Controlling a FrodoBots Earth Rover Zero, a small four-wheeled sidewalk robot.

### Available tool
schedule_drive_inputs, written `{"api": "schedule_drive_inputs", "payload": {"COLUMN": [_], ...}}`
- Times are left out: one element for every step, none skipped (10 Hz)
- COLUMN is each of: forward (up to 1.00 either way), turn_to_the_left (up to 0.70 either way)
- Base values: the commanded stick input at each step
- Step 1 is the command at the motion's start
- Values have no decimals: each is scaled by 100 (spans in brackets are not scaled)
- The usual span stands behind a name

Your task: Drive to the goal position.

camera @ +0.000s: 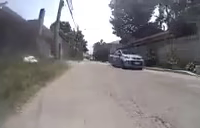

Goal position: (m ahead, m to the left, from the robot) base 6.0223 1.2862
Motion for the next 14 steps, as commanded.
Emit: {"api": "schedule_drive_inputs", "payload": {"forward": [100,100,100,100,100,100,100,100,100,100,100,100,100,100], "turn_to_the_left": [0,0,0,0,-1,-1,-2,3,13,22,35,20,7,0]}}
